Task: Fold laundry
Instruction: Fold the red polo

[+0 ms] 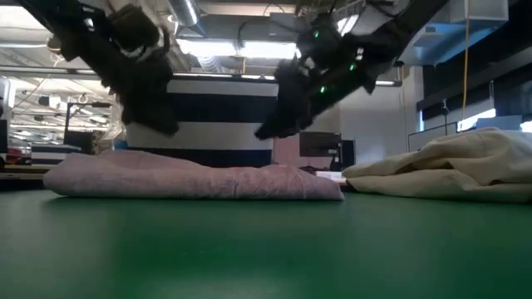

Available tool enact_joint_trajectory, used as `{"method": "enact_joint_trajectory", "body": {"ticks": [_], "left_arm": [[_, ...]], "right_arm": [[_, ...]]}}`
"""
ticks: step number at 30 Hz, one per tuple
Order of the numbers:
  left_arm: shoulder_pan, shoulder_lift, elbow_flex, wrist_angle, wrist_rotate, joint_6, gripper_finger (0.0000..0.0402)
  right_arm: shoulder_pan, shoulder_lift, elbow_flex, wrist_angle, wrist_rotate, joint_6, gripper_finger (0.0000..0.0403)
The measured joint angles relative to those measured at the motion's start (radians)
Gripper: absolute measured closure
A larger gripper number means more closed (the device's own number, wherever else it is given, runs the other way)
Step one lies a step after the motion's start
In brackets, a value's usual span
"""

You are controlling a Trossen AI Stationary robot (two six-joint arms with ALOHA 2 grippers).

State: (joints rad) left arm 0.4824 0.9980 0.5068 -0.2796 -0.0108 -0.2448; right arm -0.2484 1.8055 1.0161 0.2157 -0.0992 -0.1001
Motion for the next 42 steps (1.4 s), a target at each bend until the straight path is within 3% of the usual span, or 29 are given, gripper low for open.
{"method": "enact_joint_trajectory", "body": {"ticks": [4,11,13,19,23,26,37,42], "left_arm": [[0.000,0.039,-0.096,0.036,-0.059,0.007,0.0262],[-0.001,0.073,-0.222,0.108,0.004,-0.059,0.0262],[0.000,0.071,-0.215,0.095,0.014,-0.063,0.0262],[-0.001,0.001,-0.044,0.005,0.215,-0.075,0.0262],[-0.001,-0.029,0.070,-0.123,0.165,0.023,0.0262],[-0.001,-0.032,0.084,-0.161,0.122,0.068,0.0262],[-0.076,0.076,-0.100,-0.129,0.080,-0.090,0.0262],[-0.179,0.102,-0.143,-0.095,0.099,-0.206,0.0263]], "right_arm": [[-0.010,0.086,-0.002,-0.046,-0.001,0.075,0.0196],[0.011,0.099,0.000,-0.164,-0.005,0.098,0.0196],[0.015,0.067,0.003,-0.180,-0.004,0.118,0.0196],[0.014,-0.054,0.095,-0.208,-0.024,0.204,0.0196],[0.036,-0.047,0.130,-0.182,-0.025,0.260,0.0196],[0.077,-0.017,0.135,-0.159,-0.025,0.285,0.0196],[0.185,0.161,0.132,-0.186,0.047,0.279,0.0196],[0.179,0.142,0.134,-0.350,0.009,0.143,0.0196]]}}
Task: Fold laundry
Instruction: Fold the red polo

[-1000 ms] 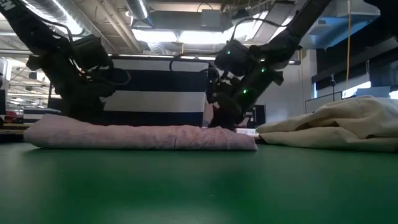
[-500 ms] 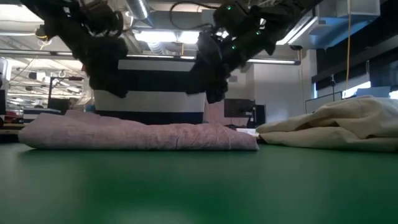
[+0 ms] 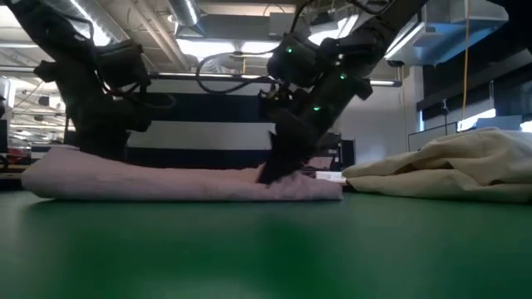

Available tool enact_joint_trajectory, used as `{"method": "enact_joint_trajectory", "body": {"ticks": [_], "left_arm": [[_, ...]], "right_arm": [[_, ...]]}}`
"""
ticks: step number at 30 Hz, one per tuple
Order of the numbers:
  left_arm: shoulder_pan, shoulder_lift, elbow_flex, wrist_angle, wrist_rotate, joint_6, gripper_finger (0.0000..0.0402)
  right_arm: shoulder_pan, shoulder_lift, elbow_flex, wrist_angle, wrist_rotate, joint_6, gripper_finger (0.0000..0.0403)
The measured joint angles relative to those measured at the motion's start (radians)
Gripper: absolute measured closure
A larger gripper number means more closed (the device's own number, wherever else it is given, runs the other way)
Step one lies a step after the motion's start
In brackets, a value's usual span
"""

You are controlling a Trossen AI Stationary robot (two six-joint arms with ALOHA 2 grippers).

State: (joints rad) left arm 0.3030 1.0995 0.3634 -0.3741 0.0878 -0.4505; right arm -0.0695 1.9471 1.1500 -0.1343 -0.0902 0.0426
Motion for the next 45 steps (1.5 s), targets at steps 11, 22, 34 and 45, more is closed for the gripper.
{"method": "enact_joint_trajectory", "body": {"ticks": [11,22,34,45], "left_arm": [[-0.322,0.053,-0.022,0.387,0.066,-0.273,0.0263],[-0.320,-0.003,0.120,0.323,0.156,-0.395,0.0263],[-0.343,-0.041,0.162,0.139,0.104,-0.408,0.0263],[-0.365,-0.041,0.161,0.088,0.145,-0.411,0.0263]], "right_arm": [[-0.169,-0.218,0.008,-0.484,0.114,-0.508,0.0196],[-0.072,-0.324,-0.069,0.004,-0.091,0.152,0.0196],[0.057,-0.003,-0.107,0.373,0.285,0.292,0.0196],[0.085,-0.232,-0.103,-0.382,0.047,-0.236,0.0196]]}}
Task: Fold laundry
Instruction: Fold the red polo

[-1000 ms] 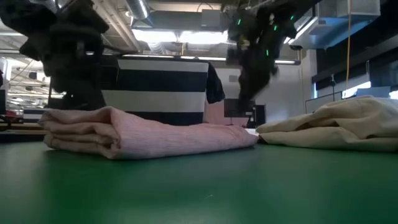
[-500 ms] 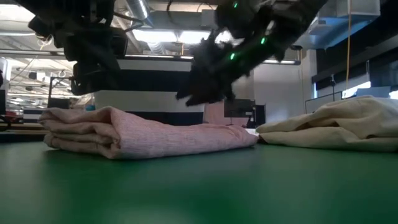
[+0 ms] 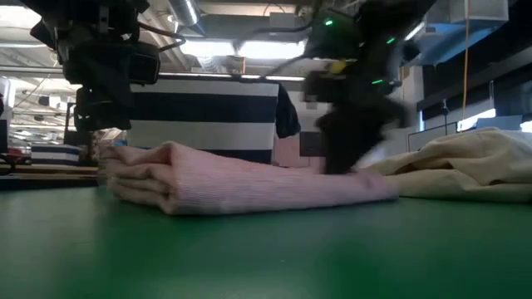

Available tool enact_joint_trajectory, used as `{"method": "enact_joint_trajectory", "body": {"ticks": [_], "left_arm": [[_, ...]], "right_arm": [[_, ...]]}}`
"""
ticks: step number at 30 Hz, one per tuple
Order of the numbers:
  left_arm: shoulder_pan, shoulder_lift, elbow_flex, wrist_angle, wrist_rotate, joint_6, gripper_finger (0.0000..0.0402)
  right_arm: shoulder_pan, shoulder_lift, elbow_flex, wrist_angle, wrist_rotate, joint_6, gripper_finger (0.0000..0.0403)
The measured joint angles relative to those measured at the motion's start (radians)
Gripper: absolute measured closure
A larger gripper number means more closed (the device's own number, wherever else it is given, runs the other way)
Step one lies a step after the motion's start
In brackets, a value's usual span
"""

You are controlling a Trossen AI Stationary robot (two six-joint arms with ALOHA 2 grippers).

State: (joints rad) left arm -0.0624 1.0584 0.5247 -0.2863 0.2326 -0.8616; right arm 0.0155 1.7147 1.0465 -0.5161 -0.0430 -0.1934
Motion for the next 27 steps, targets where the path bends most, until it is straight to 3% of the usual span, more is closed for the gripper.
{"method": "enact_joint_trajectory", "body": {"ticks": [3,5,8,13,16,19,27], "left_arm": [[0.000,0.000,0.000,0.001,-0.007,0.004,0.0263],[0.000,0.000,0.000,0.005,-0.036,0.006,0.0263],[0.000,0.000,0.000,0.005,-0.134,0.032,0.0263],[0.002,0.026,0.000,0.004,-0.520,0.030,0.0263],[0.016,0.086,-0.019,0.017,-0.622,0.035,0.0263],[0.028,0.168,-0.045,0.056,-0.595,0.034,0.0263],[-0.075,0.374,-0.056,0.361,-0.343,0.029,0.0262]], "right_arm": [[-0.002,-0.082,-0.001,-0.188,-0.007,-0.131,0.0196],[-0.004,-0.136,-0.001,-0.196,0.000,-0.122,0.0196],[-0.003,-0.186,-0.001,-0.057,0.003,0.039,0.0196],[0.006,-0.160,-0.007,0.292,0.131,0.417,0.0196],[0.017,-0.111,-0.044,0.432,0.212,0.545,0.0196],[0.036,-0.048,-0.072,0.525,0.256,0.626,0.0196],[0.118,0.055,-0.076,0.486,0.269,0.654,0.0196]]}}
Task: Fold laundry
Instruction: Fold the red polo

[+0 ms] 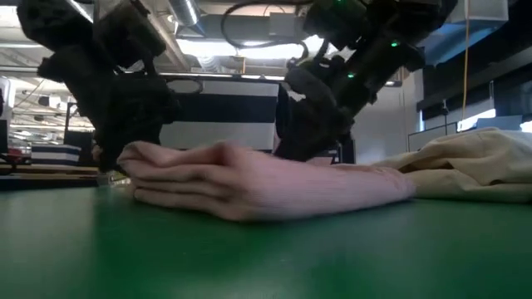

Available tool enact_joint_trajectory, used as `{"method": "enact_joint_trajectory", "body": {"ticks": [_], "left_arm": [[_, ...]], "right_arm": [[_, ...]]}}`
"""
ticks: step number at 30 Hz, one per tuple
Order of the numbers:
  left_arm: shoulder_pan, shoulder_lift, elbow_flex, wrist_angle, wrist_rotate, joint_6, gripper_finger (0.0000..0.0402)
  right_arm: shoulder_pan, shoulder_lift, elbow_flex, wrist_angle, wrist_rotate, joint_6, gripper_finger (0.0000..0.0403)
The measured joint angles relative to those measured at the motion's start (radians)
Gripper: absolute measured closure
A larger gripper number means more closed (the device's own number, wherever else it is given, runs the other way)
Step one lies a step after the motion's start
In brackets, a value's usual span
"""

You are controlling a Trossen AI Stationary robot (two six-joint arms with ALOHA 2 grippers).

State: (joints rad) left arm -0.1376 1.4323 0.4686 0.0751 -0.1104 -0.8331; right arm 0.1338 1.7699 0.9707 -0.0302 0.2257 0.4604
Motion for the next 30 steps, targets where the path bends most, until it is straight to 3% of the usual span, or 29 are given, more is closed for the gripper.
{"method": "enact_joint_trajectory", "body": {"ticks": [5,13,22,30], "left_arm": [[-0.093,0.094,0.004,0.212,0.104,-0.051,0.0262],[-0.149,0.068,0.029,0.199,0.233,-0.110,0.0262],[-0.152,-0.024,0.029,0.163,0.226,-0.153,0.0262],[-0.152,-0.031,0.029,0.158,0.199,-0.145,0.0262]], "right_arm": [[0.069,-0.013,0.000,-0.159,-0.043,-0.116,0.0196],[0.215,-0.027,0.005,-0.495,-0.142,-0.204,0.0196],[0.495,-0.099,-0.001,-0.797,-0.224,0.022,0.0196],[0.743,-0.105,-0.001,-0.992,-0.249,0.199,0.0196]]}}
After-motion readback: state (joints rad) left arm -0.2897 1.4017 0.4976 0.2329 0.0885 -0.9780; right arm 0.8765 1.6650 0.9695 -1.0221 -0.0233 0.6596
